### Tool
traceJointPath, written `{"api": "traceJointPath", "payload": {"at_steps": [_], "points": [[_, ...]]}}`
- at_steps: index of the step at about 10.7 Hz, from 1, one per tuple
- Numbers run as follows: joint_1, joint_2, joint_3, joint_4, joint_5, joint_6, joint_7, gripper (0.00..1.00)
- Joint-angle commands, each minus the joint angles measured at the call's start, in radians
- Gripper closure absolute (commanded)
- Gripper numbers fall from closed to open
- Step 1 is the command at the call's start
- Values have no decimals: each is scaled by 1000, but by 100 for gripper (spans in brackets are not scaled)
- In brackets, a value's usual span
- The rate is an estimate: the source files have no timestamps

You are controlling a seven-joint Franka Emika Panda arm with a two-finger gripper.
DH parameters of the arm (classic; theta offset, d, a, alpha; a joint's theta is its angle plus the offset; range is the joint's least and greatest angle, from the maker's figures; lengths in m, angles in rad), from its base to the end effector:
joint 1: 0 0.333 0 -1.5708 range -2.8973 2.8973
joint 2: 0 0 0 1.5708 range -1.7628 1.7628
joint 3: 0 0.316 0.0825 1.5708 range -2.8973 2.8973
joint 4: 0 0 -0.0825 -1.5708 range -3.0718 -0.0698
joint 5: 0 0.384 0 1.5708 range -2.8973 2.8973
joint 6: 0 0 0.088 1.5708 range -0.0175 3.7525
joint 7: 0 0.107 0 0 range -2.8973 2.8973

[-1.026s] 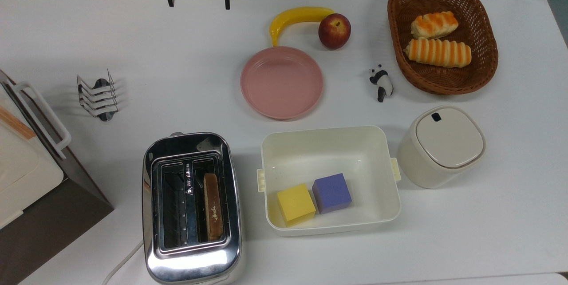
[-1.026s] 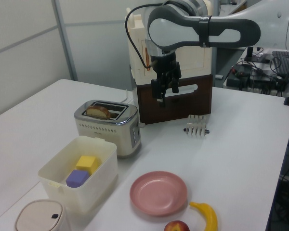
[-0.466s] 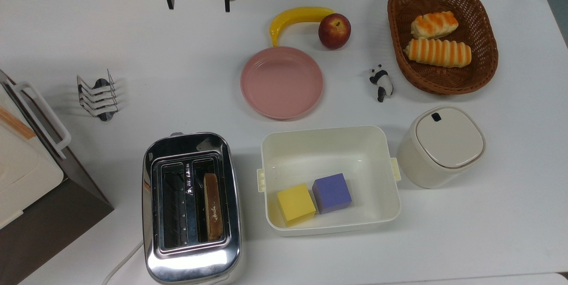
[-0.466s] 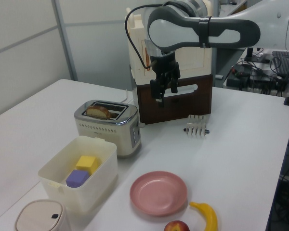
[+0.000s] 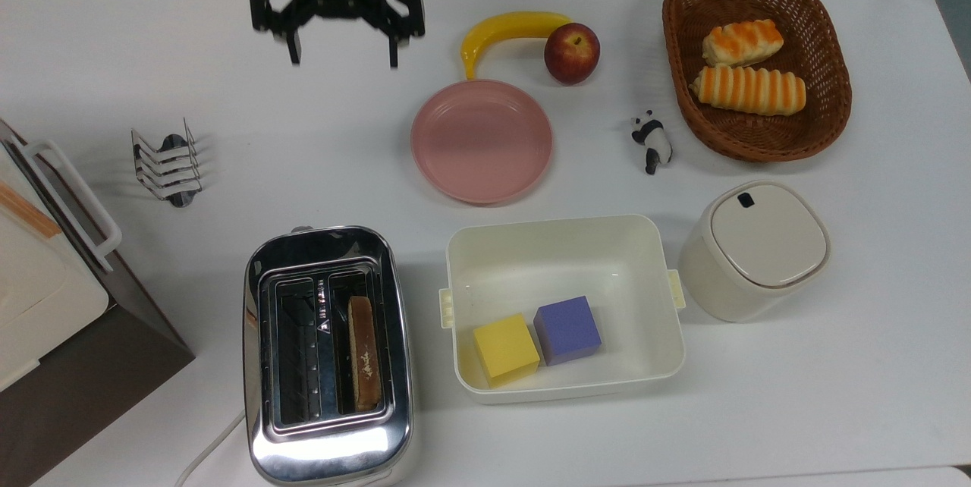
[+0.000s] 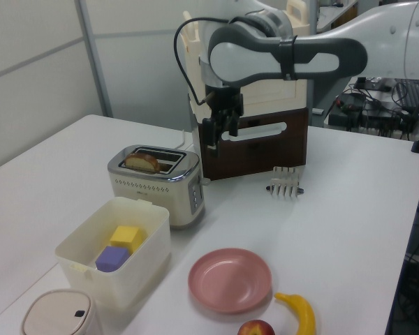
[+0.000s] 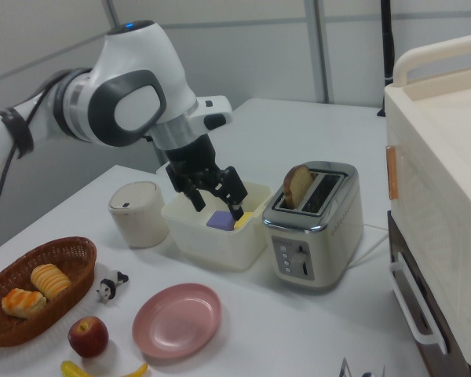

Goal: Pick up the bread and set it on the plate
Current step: 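Move the open gripper toward the silver toaster, then lower the gripper over the bread slice in the toaster slot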

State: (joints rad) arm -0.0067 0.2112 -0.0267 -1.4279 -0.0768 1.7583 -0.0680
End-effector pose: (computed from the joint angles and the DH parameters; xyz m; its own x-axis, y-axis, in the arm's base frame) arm 0.6352 -0.0262 0.5853 0.9924 0.0501 0.1125 0.0401 -0.9951 0.0900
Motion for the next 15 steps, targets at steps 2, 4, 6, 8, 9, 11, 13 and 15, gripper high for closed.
{"api": "traceJointPath", "payload": {"at_steps": [2,4,6,8,9,11,13,15], "points": [[5,36,-2,-9,9,254,-6,0],[4,89,-2,-9,17,416,5,0],[2,137,-2,-9,17,510,-2,0],[-1,192,-2,-8,17,663,-1,0],[2,216,-2,-8,17,720,5,0],[8,272,-2,-6,11,792,5,4],[11,306,-2,-6,9,878,7,19],[20,333,-2,-5,6,932,4,34]]}}
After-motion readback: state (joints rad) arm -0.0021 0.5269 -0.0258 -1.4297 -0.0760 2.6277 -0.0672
